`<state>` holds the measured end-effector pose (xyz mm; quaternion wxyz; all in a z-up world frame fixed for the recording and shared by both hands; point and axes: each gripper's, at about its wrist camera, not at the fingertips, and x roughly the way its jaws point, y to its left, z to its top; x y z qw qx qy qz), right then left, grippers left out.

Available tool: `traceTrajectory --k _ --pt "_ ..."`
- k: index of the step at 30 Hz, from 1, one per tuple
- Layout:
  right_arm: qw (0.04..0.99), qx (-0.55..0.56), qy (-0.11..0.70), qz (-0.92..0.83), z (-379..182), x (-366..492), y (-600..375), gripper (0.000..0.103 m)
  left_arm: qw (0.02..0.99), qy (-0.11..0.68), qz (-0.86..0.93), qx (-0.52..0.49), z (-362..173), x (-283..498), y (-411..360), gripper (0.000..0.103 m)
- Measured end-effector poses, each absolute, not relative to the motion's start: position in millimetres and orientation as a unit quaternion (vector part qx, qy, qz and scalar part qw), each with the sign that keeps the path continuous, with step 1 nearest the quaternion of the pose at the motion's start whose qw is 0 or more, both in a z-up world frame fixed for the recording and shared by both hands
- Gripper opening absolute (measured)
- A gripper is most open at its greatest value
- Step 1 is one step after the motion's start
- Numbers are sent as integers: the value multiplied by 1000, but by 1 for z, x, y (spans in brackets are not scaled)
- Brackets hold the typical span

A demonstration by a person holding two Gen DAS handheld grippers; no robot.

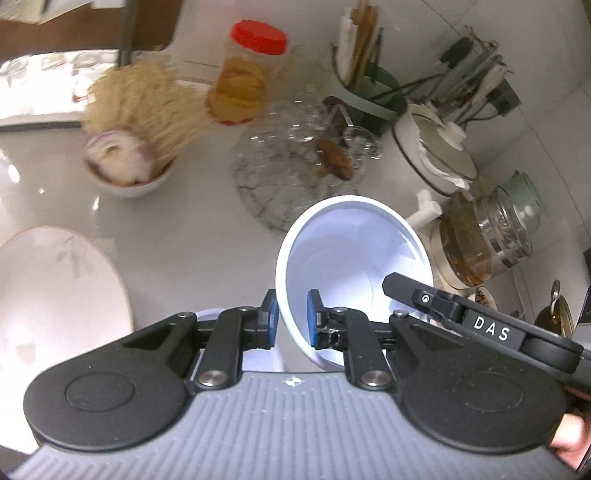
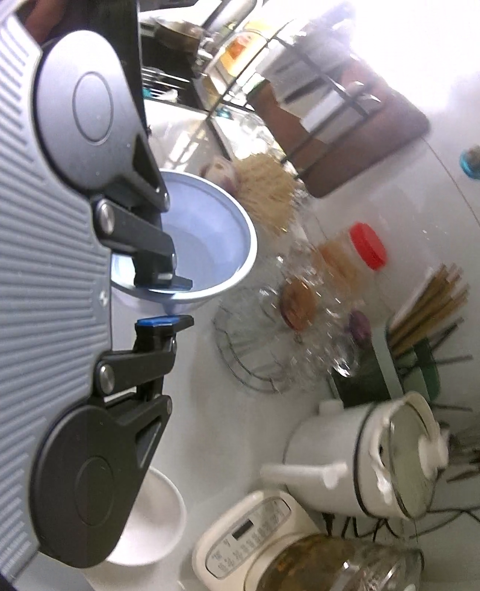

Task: Organize plates and bowls
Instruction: 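Lift the second plastic bowl and carry it over the first plastic bowl, then lower the second plastic bowl into the first and open both grippers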

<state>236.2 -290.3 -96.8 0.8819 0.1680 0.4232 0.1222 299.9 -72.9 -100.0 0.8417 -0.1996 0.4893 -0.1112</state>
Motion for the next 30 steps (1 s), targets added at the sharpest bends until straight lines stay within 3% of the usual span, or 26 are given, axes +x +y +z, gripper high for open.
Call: traceTrajectory --k 30 --pt "820 140 536 147 -171 238 -234 18 786 563 -32 -252 -181 276 -22 17"
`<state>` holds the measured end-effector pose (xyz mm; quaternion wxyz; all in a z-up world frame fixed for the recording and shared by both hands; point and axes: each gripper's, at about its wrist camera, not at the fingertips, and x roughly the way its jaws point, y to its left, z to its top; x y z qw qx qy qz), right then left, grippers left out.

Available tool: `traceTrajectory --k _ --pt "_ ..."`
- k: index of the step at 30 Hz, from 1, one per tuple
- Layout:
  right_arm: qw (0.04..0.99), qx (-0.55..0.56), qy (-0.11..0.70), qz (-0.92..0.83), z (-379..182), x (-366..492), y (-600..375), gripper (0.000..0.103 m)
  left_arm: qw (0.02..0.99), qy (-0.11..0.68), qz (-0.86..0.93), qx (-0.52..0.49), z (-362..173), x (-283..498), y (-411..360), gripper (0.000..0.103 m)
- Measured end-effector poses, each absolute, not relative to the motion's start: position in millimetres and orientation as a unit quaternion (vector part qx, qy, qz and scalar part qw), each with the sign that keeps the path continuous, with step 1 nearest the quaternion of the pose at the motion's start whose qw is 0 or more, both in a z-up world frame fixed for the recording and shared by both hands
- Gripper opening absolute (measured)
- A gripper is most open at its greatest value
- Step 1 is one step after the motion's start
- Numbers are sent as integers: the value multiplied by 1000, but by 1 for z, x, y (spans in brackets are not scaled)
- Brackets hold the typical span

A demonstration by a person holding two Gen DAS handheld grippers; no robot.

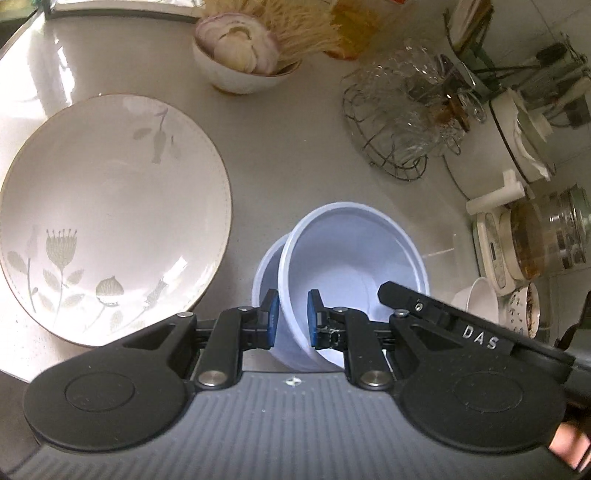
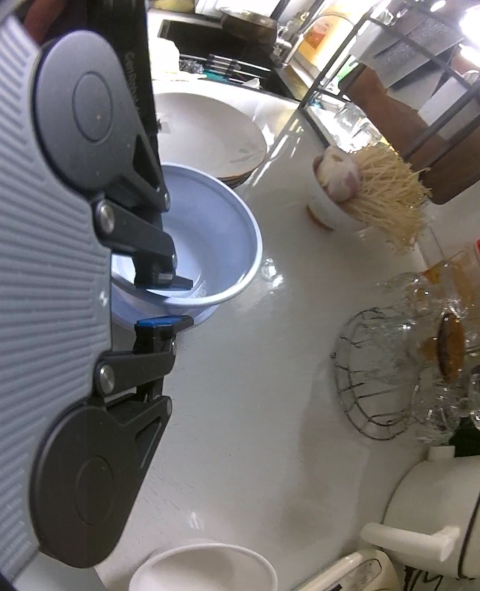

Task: Organize plates and bowls
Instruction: 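Lower the second plastic bowl into the first and open both grippers, then pull both open grippers back from the nested plastic bowls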

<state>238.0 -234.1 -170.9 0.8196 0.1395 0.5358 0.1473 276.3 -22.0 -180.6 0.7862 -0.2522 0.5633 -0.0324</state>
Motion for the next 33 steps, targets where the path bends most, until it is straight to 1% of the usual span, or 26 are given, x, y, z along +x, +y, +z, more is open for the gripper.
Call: traceTrajectory --k 3,5,6,7,8,9,18,33 --pt "817 149 539 142 -174 240 -235 18 785 566 -27 -250 -182 276 -18 20" --pt "816 148 542 136 -175 242 -235 19 784 568 -25 -250 -181 276 -15 25" --pt "817 146 542 132 -174 243 -235 25 784 568 -25 -250 -180 276 -14 31" --pt "819 148 540 130 -173 243 -236 42 785 567 -25 -250 -179 276 -14 35" --pt "821 151 536 131 -172 243 -237 50 786 565 -26 -248 -177 276 -13 37" --pt "823 150 532 131 -170 243 -237 54 788 563 -26 -246 -174 275 -12 37" --pt "845 141 498 134 -141 234 -234 53 812 538 -39 -224 -145 272 -11 37" --pt "899 154 394 114 -83 210 -244 53 872 455 -85 -157 -69 265 -31 37"
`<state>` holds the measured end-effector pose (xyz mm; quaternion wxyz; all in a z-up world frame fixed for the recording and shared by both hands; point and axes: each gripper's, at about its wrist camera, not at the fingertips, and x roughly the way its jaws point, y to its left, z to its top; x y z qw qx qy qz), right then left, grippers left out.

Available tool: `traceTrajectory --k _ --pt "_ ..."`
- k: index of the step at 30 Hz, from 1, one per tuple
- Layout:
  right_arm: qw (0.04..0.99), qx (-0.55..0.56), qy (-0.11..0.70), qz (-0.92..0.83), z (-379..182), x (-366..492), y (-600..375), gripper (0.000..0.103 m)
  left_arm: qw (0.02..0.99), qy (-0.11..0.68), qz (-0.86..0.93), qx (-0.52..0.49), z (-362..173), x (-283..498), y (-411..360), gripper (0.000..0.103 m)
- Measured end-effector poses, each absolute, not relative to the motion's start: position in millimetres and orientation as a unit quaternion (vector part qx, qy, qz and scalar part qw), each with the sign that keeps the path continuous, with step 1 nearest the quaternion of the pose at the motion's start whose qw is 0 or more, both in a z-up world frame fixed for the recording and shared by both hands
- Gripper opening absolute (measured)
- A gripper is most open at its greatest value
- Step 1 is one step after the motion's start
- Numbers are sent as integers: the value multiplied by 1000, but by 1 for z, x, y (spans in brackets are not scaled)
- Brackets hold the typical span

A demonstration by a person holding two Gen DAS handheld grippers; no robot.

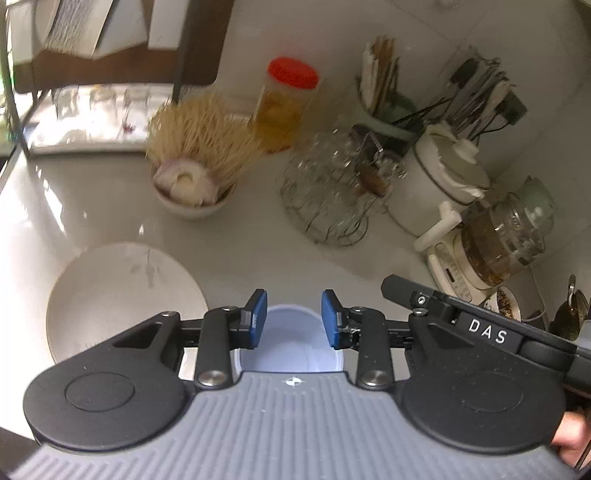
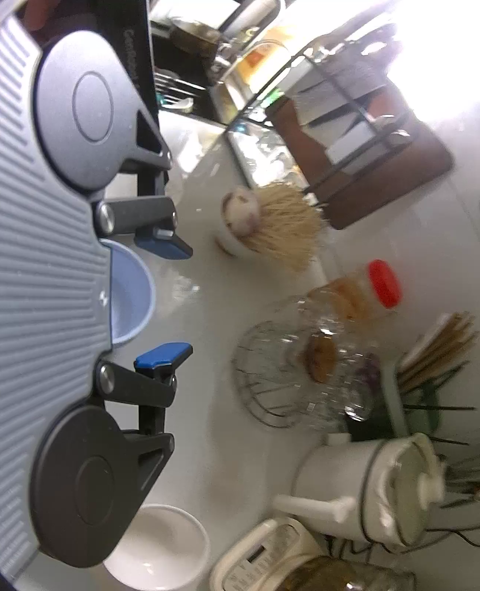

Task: Organize plates and bowls
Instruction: 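Pull both open grippers back from the nested plastic bowls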

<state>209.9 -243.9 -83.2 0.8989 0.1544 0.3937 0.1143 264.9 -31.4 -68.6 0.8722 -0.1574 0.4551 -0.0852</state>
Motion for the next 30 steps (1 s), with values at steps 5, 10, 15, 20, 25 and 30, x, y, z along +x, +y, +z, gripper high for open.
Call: traceTrajectory --k 5,10,15,20,25,30 --pt "915 146 361 103 -71 199 -249 53 877 442 -107 -155 -55 262 -36 37" --pt "921 148 348 88 -68 190 -255 53 879 436 -123 -148 -51 260 -42 37" --pt "926 152 337 69 -65 184 -264 53 878 438 -140 -135 -51 265 -53 37" --pt "929 163 330 44 -65 178 -280 53 874 440 -164 -121 -51 271 -71 37" --pt "931 168 322 22 -63 172 -294 53 871 440 -189 -108 -51 276 -91 38" --pt "932 174 319 -4 -63 164 -312 53 865 442 -217 -97 -53 283 -114 38"
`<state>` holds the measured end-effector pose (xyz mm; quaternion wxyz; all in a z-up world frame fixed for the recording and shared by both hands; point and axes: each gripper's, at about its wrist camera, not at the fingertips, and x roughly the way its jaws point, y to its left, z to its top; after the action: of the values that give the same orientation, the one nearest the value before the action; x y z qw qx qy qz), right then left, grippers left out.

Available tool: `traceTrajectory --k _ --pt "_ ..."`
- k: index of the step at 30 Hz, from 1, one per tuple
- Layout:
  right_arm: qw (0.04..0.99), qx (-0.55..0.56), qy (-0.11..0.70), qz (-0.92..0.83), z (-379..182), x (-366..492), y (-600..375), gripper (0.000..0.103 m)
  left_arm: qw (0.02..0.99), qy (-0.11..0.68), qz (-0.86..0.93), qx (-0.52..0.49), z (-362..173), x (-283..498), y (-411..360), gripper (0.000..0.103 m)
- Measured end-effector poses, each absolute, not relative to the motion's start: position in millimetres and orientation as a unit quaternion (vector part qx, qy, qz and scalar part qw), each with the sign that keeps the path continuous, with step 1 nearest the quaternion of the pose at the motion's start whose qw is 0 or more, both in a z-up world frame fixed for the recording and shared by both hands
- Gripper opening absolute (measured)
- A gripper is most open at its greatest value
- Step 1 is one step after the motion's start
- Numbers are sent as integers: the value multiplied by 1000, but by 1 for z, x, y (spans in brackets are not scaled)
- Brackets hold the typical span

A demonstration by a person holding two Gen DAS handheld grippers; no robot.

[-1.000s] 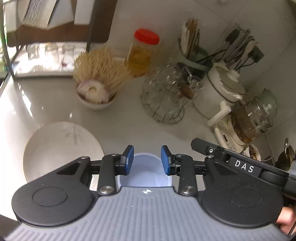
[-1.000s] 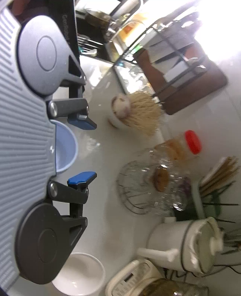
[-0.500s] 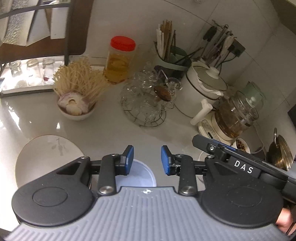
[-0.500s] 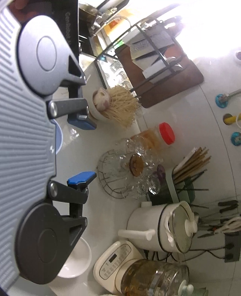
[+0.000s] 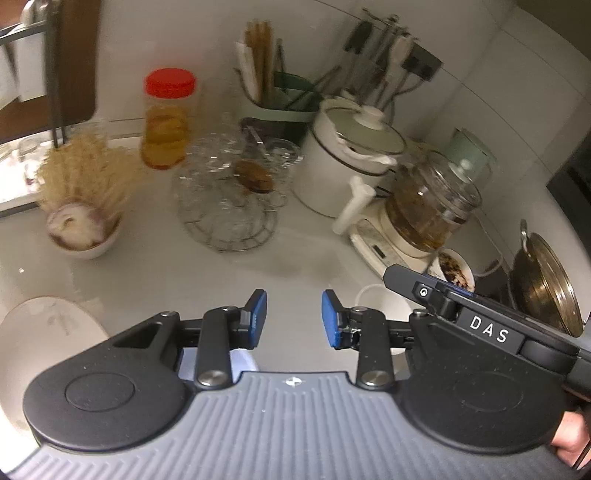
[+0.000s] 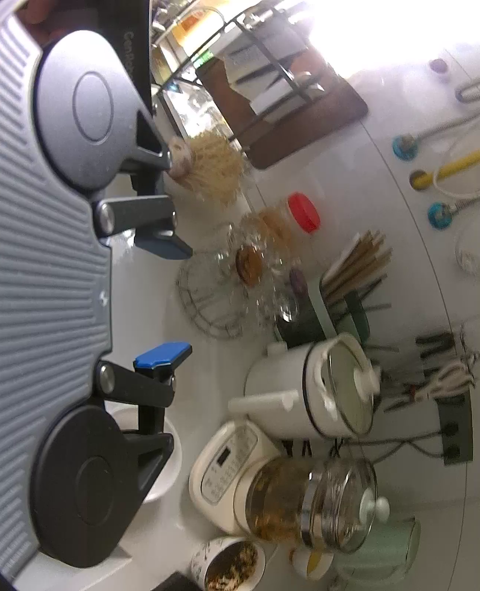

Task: Organize plates and bowls
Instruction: 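Pull both open grippers back from the nested plastic bowls, then move both open grippers to the rim of the small white ceramic bowl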

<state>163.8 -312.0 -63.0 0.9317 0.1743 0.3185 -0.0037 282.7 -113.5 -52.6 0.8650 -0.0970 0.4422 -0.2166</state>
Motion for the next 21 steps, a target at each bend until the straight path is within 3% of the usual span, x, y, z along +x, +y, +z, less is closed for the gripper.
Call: traceTrajectory --k 21 --pt "912 218 312 -155 -72 104 -385 53 811 471 -345 -48 -73 288 -219 43"
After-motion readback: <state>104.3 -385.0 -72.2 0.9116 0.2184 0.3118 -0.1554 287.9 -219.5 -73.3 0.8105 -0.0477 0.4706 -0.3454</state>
